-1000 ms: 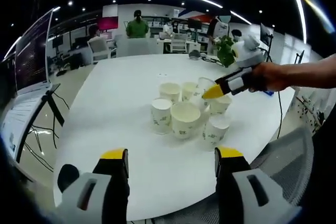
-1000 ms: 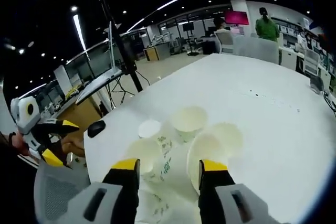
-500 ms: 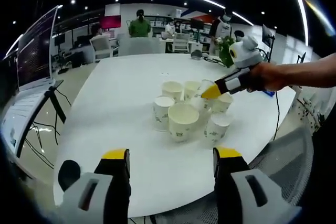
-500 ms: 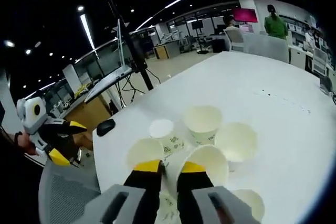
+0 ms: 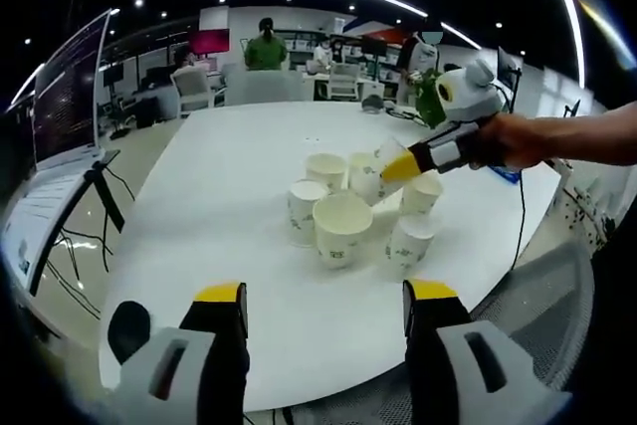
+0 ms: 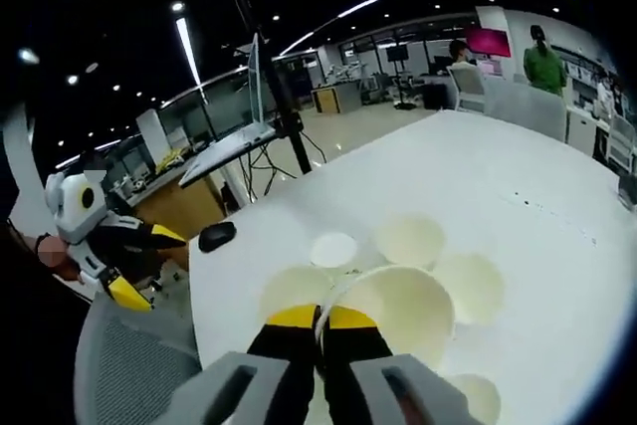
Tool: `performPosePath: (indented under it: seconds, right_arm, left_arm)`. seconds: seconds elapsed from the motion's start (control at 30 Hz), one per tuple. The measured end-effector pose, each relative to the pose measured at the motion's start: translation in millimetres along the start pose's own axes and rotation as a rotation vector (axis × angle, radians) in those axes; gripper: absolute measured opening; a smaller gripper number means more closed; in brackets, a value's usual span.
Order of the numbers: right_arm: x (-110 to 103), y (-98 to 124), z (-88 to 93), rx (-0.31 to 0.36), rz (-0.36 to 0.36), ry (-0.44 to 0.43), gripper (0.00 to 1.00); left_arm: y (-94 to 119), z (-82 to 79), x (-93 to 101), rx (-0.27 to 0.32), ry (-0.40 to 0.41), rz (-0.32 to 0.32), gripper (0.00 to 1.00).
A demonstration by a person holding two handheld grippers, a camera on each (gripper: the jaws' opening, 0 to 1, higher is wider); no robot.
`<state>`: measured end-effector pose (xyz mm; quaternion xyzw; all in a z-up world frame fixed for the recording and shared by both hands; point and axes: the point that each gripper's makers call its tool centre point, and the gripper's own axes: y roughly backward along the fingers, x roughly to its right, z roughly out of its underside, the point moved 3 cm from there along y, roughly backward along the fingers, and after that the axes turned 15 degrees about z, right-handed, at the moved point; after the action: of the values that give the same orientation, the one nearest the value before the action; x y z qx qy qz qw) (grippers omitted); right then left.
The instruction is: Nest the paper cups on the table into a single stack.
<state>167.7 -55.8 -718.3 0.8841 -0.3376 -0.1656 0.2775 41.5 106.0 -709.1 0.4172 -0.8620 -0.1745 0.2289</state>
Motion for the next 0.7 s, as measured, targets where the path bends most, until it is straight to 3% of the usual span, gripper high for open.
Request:
performPosePath:
  seconds: [0.47, 0.7]
  right_arm:
    - [-7.2, 10.4, -12.2, -0.02, -0.004, 0.135, 0.0]
    - [-15.7, 2.7, -15.1, -0.032, -0.02, 0.2, 0.0]
  left_arm:
    - [0.2, 0.6, 0.4, 0.004, 0.005, 0.001, 0.62]
    - [0.3, 1.0, -2.0, 0.009, 0.006, -0.005, 0.63]
